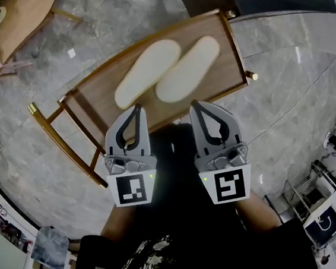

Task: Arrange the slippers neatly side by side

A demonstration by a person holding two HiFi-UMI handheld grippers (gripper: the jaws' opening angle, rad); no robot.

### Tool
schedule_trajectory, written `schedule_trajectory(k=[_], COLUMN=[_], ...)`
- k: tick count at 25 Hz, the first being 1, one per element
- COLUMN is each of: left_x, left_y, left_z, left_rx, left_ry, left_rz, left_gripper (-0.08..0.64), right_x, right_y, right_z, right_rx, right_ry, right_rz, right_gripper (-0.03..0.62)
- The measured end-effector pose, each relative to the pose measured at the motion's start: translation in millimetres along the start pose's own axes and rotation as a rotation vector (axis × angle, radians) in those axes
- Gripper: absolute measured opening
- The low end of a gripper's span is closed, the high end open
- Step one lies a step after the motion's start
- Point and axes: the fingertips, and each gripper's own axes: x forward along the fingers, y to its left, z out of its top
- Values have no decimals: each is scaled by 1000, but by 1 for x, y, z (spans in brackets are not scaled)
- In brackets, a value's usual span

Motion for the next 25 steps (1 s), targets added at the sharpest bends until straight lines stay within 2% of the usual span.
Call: schedule_trajectory(k=[4,7,8,11,13,16,18,25], left_x=[6,10,12,23,29,39,47,66], left_y=[24,24,22,17,11,-3,-8,-1], left_z=[-10,-20,-25,-39,-50,-69,-81,-121], left_rx=[33,78,81,93,152,324,403,438], left_ry=[30,72,97,137,165,249,308,474], left_rz=[30,-9,-24,-55,-77,-123,-150,-171], left_gripper=[2,19,85,89,95,124,134,152], right_x=[6,11,12,17,18,14,11,18], right_y=[1,6,7,6,5,0,-5,-23], right_z=[5,5,5,8,7,-1,-9,-20], right_rx=[3,16,16,28,41,52,63,93], right_ry=[-10,1,4,-7,-14,0,13,21], right_rz=[-27,-25,-23,-32,-35,-30,-29,-40], right_gripper=[-9,-9,-9,-9,-9,-9,-9,-9])
